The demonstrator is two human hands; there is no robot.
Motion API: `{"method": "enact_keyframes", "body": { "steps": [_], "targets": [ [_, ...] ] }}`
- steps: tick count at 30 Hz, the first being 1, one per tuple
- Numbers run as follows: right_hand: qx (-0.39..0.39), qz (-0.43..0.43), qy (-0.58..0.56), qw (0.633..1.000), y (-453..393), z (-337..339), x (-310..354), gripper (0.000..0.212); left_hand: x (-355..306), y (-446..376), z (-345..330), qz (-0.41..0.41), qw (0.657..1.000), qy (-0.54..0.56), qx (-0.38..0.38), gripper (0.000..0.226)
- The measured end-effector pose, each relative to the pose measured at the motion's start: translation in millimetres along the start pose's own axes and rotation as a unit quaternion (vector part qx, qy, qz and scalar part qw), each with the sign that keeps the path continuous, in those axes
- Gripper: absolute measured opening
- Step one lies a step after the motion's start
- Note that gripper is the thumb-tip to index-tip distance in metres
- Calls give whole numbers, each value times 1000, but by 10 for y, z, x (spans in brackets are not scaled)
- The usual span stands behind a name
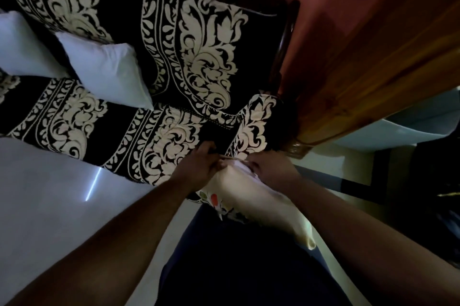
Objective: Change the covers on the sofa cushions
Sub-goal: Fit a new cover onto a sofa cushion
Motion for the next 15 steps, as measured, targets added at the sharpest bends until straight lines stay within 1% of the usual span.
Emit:
{"method": "enact_keyframes", "body": {
  "steps": [1, 2, 3, 4, 5, 7, 10, 12, 13, 14, 15],
  "targets": [
    [2, -27, -73, 997, 71, 39, -44, 32, -20, -64, -1, 11, 1000, 10, -19, 53],
    [15, -59, -138, 989, 164, 95, -93, 51, -39, -133, 13, 15, 999, 11, -40, 54],
    [40, -80, -173, 981, 252, 143, -153, 77, -58, -227, 63, 22, 998, 14, -60, 52],
    [70, -88, -149, 982, 347, 182, -184, 95, -57, -315, 130, 36, 996, 22, -80, 47],
    [83, -101, -93, 987, 409, 203, -218, 102, -31, -428, 188, 51, 994, 31, -87, 44],
    [46, -127, 29, 990, 329, 249, -291, 99, -7, -764, 313, 74, 992, 33, -94, 48],
    [-67, -173, 97, 978, -218, 276, -572, 83, 47, -1357, 412, 134, 981, 79, -115, 52],
    [-96, -198, 95, 971, -658, 300, -883, 74, 129, -1726, 418, 167, 966, 129, -148, 53],
    [-106, -215, 78, 968, -866, 303, -1054, 69, 147, -1904, 388, 165, 963, 133, -168, 56],
    [-116, -231, 55, 964, -1009, 301, -1176, 64, 132, -2004, 327, 149, 965, 111, -183, 61],
    [-118, -244, 31, 962, -1134, 268, -1274, 60, 85, -2066, 223, 122, 973, 66, -186, 67]
  ]
}}
Point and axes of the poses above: each hand's wrist, its own y-axis away from the middle knuckle, its own z-axis out of the back of the hand, x = y × z, the point moved 1 cm from there along -y, towards the middle knuckle, and after that the axes turned 10 degrees about x, right-handed, at the moved point
